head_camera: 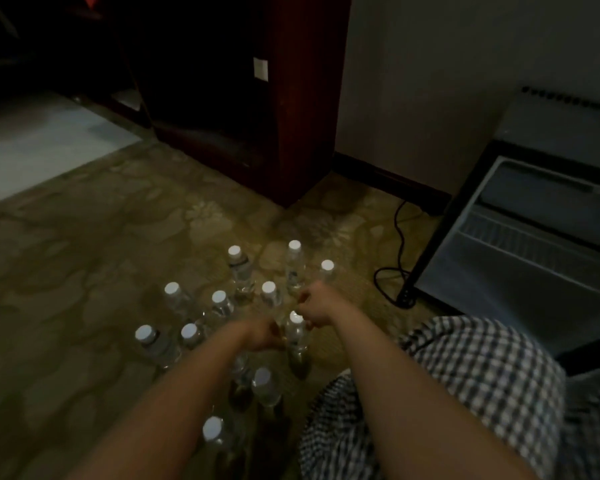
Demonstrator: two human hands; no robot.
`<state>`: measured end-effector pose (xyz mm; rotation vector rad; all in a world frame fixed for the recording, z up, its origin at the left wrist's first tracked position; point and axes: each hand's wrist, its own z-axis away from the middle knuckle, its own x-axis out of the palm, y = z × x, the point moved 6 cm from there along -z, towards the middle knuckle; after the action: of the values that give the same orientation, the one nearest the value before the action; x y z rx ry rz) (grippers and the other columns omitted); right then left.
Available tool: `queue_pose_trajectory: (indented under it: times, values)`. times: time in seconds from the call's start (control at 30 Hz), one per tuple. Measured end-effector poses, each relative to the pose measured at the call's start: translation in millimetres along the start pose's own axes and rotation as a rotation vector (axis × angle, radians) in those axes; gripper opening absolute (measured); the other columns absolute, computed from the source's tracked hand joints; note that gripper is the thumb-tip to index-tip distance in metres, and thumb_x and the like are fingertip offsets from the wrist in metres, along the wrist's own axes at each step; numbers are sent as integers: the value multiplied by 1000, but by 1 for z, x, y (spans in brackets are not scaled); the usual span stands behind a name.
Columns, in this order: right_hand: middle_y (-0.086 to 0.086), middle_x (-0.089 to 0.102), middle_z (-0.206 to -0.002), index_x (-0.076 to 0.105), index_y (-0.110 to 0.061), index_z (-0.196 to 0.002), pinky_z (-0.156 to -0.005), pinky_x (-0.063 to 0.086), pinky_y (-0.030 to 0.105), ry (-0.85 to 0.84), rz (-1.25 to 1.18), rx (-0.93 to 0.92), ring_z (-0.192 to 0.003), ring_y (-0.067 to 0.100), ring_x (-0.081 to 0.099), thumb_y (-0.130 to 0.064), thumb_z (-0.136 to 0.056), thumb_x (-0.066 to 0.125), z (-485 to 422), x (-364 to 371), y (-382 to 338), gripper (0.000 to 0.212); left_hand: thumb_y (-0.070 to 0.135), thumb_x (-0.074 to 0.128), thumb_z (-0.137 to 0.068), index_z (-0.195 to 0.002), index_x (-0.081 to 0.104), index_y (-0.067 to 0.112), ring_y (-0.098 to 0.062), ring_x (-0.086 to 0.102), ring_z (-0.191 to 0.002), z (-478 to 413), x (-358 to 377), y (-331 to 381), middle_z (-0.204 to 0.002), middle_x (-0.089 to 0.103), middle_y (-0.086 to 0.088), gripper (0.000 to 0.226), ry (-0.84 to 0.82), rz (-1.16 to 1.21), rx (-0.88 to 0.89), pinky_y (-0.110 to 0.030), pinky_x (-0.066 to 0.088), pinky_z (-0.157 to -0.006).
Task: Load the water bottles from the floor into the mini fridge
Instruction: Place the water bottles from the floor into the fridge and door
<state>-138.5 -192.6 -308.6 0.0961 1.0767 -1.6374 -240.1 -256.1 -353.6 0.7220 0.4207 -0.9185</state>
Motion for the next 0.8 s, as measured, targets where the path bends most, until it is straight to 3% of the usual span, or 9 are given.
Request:
queue_pose_trajectory:
  times: [0.07, 0.13, 0.27, 0.37, 0.53, 0.8]
  values:
    - [12, 61, -114, 57, -7, -119, -87, 54, 38, 41, 18, 50, -99, 24, 62, -13, -90, 55, -21, 13, 9, 30, 25, 55, -91, -121, 54, 13, -22, 53, -116, -15, 13, -6, -127, 56, -8, 32, -17, 45, 13, -31, 42, -97]
    - [15, 57, -123, 54, -6, -122, -98, 49, 43, 71, 52, 86, -112, 29, 57, -13, -88, 56, -34, 18, 14, 35, 21, 53, -92, -127, 51, 11, -23, 51, -120, -28, 22, -12, -129, 54, -8, 36, -17, 111, 8, -28, 40, -95]
    - [15, 56, -128, 55, -5, -124, -100, 47, 39, 55, 135, 97, -116, 29, 55, -12, -89, 56, -60, 21, 23, 36, 18, 55, -90, -130, 48, 12, -26, 52, -121, -53, 31, -25, -130, 55, -10, 40, 71, 324, -5, -34, 42, -103]
    - [14, 52, -134, 49, -9, -132, -98, 46, 36, -54, 210, 76, -119, 29, 53, -16, -89, 58, -76, 23, 26, 45, 16, 56, -91, -142, 33, 12, -24, 42, -131, -67, 39, -23, -141, 45, -9, 56, 81, 376, 12, -24, 33, -101]
    - [14, 56, -128, 55, -7, -124, -94, 46, 35, -188, 321, 26, -114, 28, 56, -19, -88, 61, -101, 38, 26, 38, 16, 56, -91, -147, 19, 11, -22, 31, -139, -89, 44, -25, -152, 30, -9, 67, 56, 406, 39, -24, 26, -108]
    - [11, 58, -127, 57, -11, -118, -94, 42, 34, -114, 303, -71, -116, 27, 54, -20, -88, 58, -113, 40, 43, 31, 13, 62, -86, -148, 14, 19, -25, 34, -137, -109, 52, -33, -150, 33, -9, 78, -3, 534, 33, -35, 31, -112]
